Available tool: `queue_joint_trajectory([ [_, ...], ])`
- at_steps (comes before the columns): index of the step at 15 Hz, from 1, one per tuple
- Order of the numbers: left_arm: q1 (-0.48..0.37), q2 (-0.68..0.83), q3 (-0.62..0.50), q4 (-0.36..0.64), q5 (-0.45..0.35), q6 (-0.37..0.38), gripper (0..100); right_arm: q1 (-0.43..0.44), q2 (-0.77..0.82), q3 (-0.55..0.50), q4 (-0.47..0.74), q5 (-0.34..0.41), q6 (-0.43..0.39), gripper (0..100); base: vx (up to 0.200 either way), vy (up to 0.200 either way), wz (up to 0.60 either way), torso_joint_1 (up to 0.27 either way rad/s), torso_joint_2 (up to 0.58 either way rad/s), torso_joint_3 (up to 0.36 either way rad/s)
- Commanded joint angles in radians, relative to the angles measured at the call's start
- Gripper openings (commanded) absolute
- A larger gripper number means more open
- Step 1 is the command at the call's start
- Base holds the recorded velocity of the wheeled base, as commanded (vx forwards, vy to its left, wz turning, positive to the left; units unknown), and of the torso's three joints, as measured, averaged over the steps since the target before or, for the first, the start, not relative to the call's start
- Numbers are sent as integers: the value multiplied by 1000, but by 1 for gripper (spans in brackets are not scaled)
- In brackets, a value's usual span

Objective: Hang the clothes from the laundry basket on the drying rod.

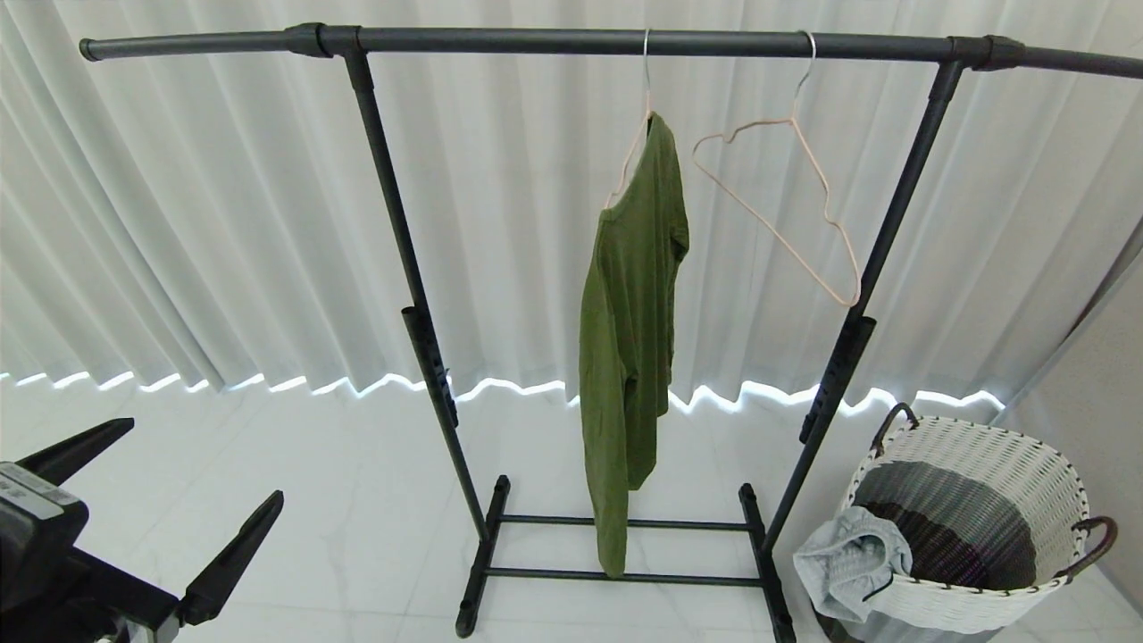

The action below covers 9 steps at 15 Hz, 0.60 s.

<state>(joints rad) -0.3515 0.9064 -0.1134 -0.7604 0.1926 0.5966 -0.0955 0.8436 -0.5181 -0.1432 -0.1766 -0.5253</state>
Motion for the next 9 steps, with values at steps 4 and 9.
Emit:
queue_joint_trajectory([
  [4,-3,-32,-9,0,2,5,100,0,-12,7,-1,0,-1,100,0,0,0,-191,475,288],
  [9,-3,-32,-14,0,2,5,100,0,-37,46,-3,3,-2,100,0,0,0,-161,446,286],
])
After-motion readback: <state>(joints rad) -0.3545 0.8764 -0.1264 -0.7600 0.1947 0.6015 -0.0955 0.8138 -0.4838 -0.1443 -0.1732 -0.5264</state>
